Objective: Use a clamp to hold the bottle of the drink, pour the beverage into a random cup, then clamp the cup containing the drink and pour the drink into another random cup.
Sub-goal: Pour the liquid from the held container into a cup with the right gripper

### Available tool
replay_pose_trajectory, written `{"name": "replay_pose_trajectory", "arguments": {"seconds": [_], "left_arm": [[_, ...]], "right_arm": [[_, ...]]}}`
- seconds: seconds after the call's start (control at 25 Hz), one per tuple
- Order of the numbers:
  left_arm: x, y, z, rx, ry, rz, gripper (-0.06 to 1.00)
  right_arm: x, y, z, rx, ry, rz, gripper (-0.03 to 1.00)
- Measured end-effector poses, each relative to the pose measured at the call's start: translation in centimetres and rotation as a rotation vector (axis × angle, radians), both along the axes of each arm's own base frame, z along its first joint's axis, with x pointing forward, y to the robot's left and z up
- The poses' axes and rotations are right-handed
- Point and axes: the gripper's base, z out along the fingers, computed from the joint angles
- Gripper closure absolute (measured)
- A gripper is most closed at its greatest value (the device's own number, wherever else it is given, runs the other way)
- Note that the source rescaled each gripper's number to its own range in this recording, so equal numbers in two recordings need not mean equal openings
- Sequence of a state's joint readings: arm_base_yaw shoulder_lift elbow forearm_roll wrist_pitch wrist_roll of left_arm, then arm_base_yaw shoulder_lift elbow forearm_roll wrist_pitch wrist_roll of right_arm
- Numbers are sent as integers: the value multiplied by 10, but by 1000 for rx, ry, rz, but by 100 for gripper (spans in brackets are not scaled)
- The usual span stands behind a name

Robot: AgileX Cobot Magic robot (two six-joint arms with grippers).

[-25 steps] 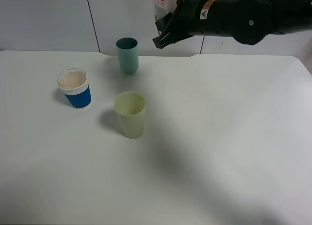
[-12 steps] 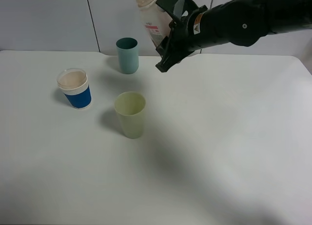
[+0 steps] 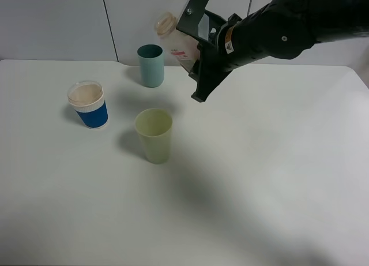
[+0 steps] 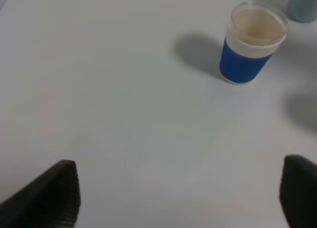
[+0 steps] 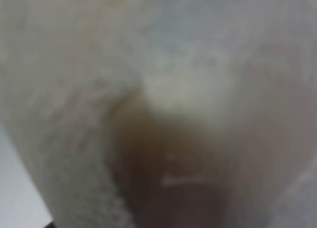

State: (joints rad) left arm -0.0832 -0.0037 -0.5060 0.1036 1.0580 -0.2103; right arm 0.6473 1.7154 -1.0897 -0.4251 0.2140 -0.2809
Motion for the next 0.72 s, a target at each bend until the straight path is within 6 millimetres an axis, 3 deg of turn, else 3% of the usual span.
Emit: {"name": "replay_pose_trajectory", "arguments": {"seconds": [0.72], "left_arm": [[0, 0, 0, 0, 0, 0, 6]], "right_arm": [[-8, 2, -3, -231, -64, 86, 97]]}}
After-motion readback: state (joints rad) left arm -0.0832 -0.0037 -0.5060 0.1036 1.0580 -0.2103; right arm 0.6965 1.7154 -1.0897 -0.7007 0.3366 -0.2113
